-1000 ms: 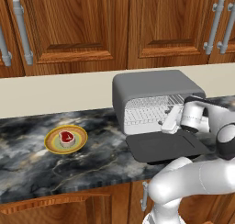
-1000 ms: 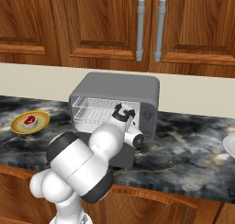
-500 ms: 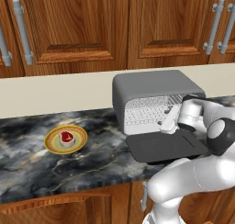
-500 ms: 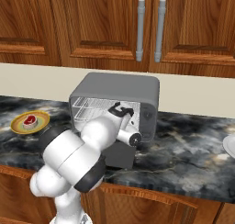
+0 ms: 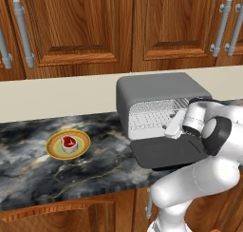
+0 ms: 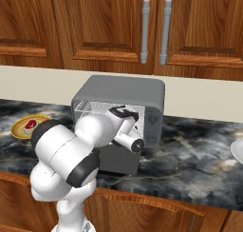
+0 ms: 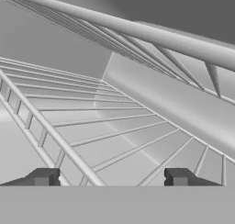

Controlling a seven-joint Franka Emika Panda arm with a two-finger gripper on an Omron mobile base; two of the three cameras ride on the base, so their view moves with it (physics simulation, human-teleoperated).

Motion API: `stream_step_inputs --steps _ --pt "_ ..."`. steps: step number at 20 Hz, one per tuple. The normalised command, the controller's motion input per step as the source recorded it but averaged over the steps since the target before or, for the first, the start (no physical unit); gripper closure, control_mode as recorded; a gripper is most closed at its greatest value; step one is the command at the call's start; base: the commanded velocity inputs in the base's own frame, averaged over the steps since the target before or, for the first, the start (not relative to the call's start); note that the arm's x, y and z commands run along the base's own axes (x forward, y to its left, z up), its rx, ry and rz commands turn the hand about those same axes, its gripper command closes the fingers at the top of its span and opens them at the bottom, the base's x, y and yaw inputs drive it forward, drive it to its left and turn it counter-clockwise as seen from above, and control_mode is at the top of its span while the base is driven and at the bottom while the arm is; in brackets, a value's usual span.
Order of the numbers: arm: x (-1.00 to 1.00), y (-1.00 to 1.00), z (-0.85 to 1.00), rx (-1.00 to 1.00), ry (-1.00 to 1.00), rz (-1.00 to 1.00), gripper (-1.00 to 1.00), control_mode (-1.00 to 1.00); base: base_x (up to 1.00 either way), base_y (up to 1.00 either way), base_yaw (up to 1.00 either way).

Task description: Open the toaster oven door. Place the bread on the top rack in the toaster oven and place the steak on the bottom rack.

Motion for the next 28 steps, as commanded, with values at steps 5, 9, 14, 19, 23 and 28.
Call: stream_step_inputs --steps 5,9,14,19,23,28 --pt "0.02 0.06 -0.13 -0.03 0.00 0.00 1.00 -1.00 0.00 0.00 0.00" --pt "-0.05 0.14 -0.23 -0.05 0.00 0.01 1.00 -1.00 0.00 0.00 0.00" --pt "-0.14 0.21 -0.31 -0.07 0.01 0.01 1.00 -1.00 0.00 0.00 0.00" --pt "-0.24 0.27 -0.36 -0.08 0.09 0.00 1.00 -1.00 0.00 0.00 0.00" --pt "-0.32 0.25 -0.29 -0.12 0.18 0.00 1.00 -1.00 0.00 0.00 0.00" --pt "-0.33 0.24 -0.45 -0.14 0.15 0.00 1.00 -1.00 0.00 0.00 0.00"
